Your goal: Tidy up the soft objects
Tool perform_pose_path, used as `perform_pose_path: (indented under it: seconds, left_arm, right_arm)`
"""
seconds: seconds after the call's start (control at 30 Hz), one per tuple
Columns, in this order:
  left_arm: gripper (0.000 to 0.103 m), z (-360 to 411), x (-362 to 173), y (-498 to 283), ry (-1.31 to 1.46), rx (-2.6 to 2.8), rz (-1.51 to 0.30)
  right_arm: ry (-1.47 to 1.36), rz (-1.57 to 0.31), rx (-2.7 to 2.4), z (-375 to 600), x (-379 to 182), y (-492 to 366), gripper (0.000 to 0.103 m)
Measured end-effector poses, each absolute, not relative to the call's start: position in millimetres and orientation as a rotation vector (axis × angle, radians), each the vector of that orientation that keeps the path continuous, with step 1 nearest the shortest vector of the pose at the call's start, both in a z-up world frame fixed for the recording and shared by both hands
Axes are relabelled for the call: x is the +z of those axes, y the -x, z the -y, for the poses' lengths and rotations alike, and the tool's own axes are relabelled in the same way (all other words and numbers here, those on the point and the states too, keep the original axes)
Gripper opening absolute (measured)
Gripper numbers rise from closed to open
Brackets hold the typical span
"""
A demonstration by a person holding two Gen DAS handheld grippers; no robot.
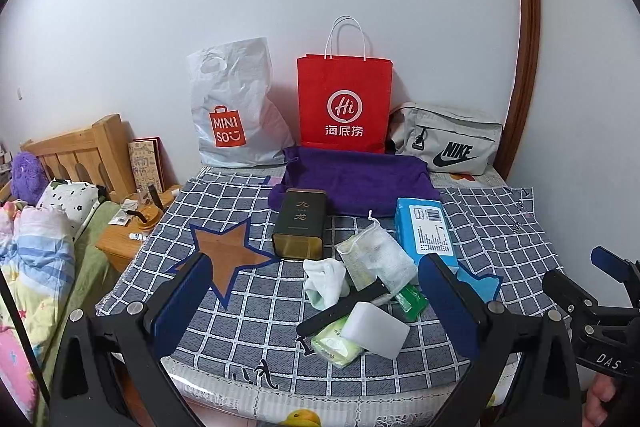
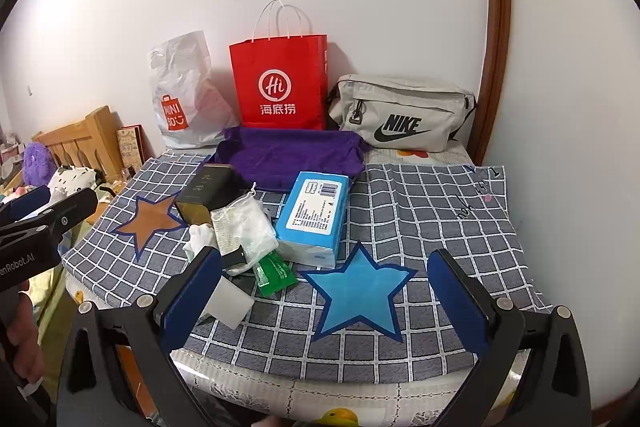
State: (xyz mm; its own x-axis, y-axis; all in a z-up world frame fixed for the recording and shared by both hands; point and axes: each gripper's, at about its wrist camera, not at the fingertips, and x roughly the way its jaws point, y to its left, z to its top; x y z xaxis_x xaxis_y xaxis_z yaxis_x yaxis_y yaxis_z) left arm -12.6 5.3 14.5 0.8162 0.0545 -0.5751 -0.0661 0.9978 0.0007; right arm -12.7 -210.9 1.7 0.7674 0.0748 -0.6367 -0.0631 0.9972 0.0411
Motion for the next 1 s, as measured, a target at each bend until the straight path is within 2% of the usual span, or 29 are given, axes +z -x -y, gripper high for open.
perform_pose_path:
  seconds: [1.0]
  left_arm:
    - [0.103,-11.4,15.4,14.1,0.016,0.072,-0.608]
  right_arm:
    - [-0.022,-0.675,0.075,210.2,6.0,17.4,0.101]
